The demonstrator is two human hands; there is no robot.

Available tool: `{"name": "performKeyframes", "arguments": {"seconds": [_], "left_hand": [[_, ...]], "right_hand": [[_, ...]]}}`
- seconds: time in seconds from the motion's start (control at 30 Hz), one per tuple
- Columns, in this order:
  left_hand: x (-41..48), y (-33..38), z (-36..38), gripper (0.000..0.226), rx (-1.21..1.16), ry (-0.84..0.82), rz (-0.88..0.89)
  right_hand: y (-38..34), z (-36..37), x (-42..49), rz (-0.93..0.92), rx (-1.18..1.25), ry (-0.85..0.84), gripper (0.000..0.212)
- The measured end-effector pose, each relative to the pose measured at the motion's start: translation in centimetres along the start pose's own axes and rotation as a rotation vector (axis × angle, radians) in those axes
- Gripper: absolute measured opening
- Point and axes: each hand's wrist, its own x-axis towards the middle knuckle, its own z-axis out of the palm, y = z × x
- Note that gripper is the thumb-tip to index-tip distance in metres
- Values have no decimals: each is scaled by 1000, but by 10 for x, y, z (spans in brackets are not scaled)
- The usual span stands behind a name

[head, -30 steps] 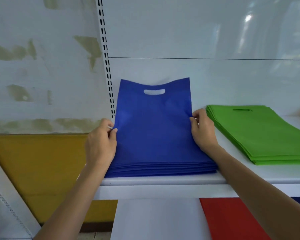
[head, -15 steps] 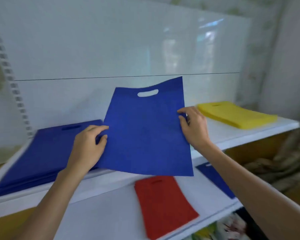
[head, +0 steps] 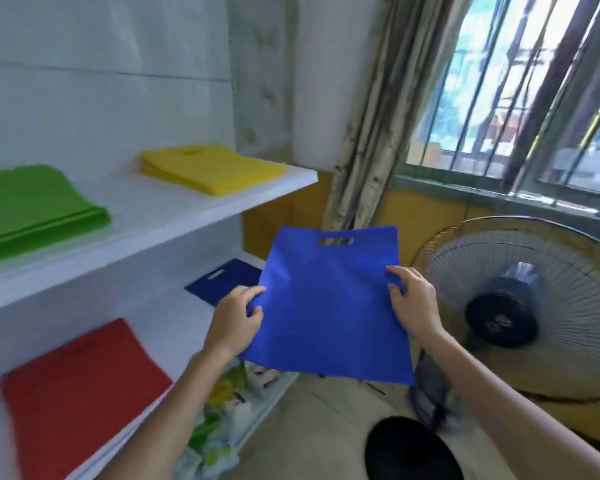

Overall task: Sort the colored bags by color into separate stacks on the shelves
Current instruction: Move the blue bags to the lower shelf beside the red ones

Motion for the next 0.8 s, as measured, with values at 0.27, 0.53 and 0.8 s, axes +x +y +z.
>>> {"name": "performKeyframes", "arguments": {"seconds": [0.27, 0.53, 0.8], "left_hand": [[27, -47, 95, 35, -44, -105, -80], [76, -124, 141, 26, -78, -66, -283], [93, -165, 152, 21, -19, 72, -471]], "right_hand": [[70, 60, 35, 85, -34, -84, 27], [89, 162, 109, 126, -25, -235, 18], [107, 253, 156, 88, 29, -472, 31]]}}
